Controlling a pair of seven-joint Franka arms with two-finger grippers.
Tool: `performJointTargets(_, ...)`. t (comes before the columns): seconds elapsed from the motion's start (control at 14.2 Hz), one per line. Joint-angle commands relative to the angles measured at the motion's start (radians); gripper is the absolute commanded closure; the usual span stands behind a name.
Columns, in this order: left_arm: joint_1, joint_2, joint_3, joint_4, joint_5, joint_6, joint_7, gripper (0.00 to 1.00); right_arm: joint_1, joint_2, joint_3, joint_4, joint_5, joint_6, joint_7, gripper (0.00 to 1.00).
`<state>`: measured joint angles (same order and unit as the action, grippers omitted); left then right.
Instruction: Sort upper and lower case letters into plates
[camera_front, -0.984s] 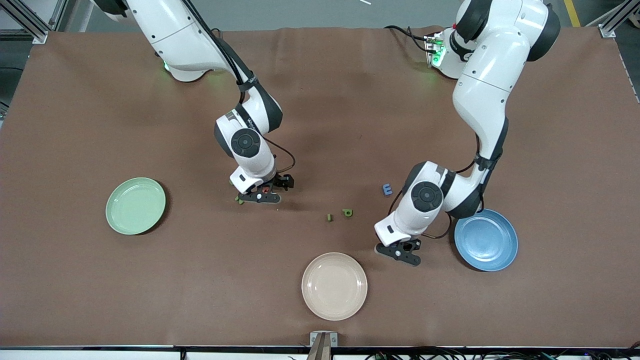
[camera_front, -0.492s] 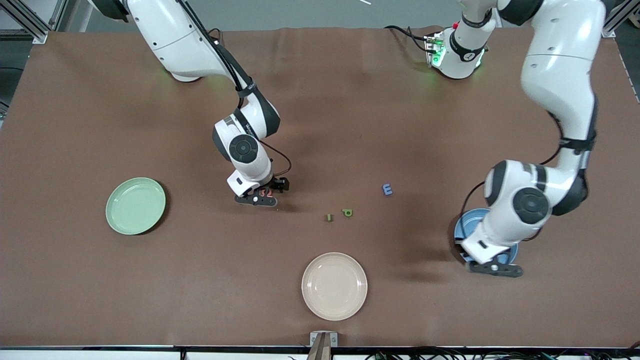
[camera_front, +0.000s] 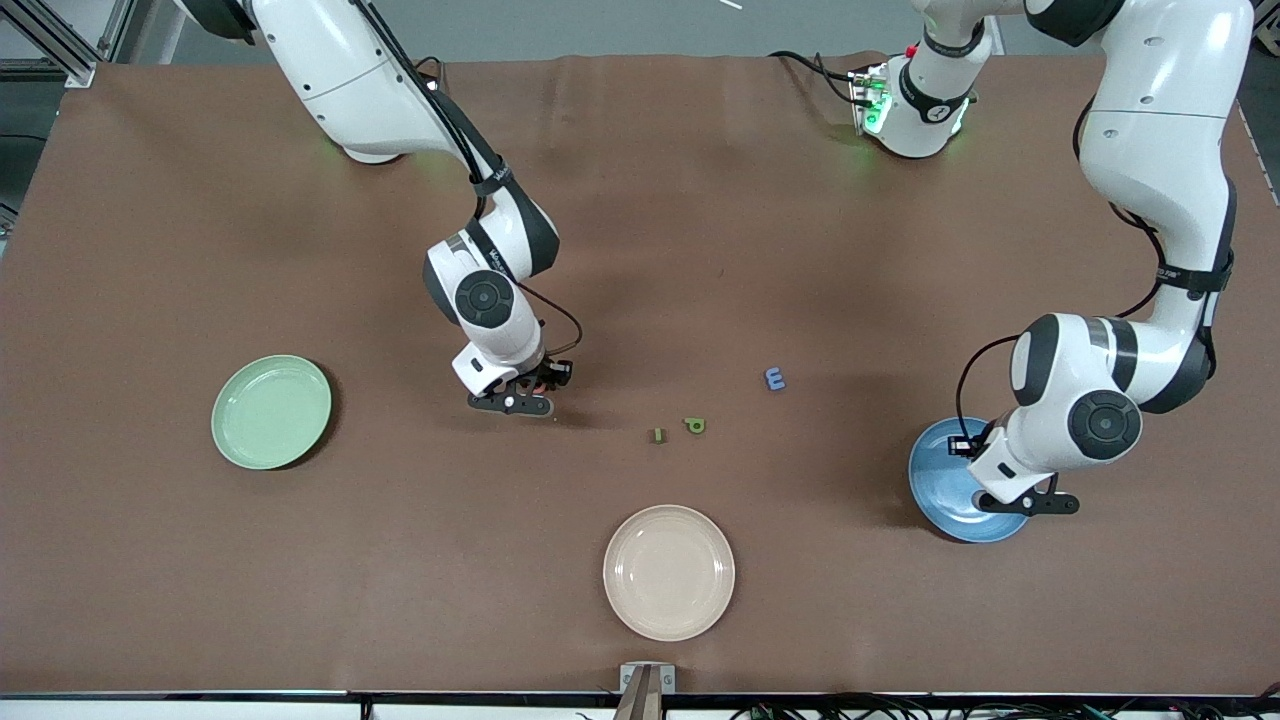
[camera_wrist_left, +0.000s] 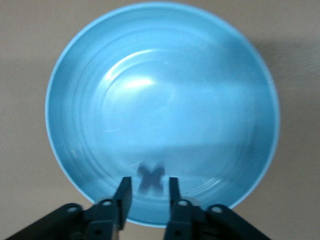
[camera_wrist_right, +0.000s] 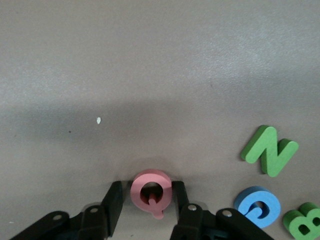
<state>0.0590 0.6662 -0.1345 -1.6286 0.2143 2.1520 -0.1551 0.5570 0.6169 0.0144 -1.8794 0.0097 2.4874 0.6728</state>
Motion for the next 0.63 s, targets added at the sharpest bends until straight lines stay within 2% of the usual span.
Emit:
performJointTargets(0.0,-0.004,-0.08,-0.034,-0.039,0.004,-0.036,-0.02,0.0,-0.023,0.017,0.006,0.0,-0.01,0.005,-0.012,0.64)
performJointTargets(0.21,-0.002,-0.115,-0.15,-0.034,-0.026,-0.101,-0.246,0.0,-0.023,0.026,0.006,0.0,-0.01,0.028,-0.012,0.82)
performJointTargets(0.42,-0.014,-0.105,-0.302,-0.048,-0.029,-0.086,-0.579,0.0,-0.025,0.018,0.004,0.006,-0.01,0.016,-0.013,0.88)
performJointTargets(0.56,-0.074,-0.085,-0.341,-0.065,-0.024,-0.046,-0.767,0.02,-0.042,-0.026,0.004,0.019,-0.008,-0.037,-0.024,0.88)
